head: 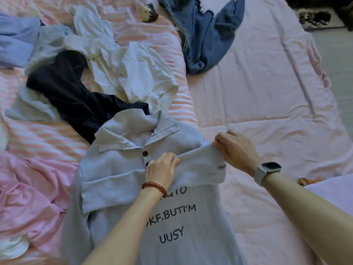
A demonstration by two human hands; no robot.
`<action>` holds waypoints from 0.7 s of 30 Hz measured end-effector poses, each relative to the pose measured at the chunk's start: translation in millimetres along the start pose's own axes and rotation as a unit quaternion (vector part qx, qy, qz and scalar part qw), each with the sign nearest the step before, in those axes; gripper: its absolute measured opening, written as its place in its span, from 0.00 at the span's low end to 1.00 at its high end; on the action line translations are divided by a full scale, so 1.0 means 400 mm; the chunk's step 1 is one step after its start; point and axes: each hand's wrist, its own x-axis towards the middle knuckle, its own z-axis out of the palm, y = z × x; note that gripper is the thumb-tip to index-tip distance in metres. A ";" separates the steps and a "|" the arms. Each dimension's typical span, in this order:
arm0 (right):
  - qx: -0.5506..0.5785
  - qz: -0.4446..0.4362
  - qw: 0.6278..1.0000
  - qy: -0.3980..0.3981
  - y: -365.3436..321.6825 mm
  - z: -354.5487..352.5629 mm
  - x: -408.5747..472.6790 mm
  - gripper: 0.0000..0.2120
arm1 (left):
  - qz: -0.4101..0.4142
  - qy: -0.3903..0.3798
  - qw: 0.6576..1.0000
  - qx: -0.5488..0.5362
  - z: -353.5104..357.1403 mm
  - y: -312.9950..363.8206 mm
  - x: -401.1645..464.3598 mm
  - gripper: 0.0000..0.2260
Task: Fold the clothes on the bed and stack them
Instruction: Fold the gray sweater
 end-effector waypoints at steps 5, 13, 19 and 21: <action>-0.045 0.104 0.994 0.002 -0.064 0.043 0.033 0.13 | -0.001 0.073 0.994 0.082 0.004 0.000 0.037 0.08; 0.002 -0.153 0.988 0.032 -0.354 0.177 -0.056 0.21 | -0.202 0.268 0.942 -0.026 -0.085 -0.202 -0.120 0.13; -0.045 -0.219 0.970 -0.095 -0.536 0.258 -0.106 0.25 | -0.377 0.169 0.907 -0.082 -0.121 -0.417 -0.266 0.25; -0.056 -0.190 0.973 -0.114 -0.572 0.270 -0.106 0.24 | -0.393 0.081 0.912 -0.087 -0.112 -0.467 -0.306 0.24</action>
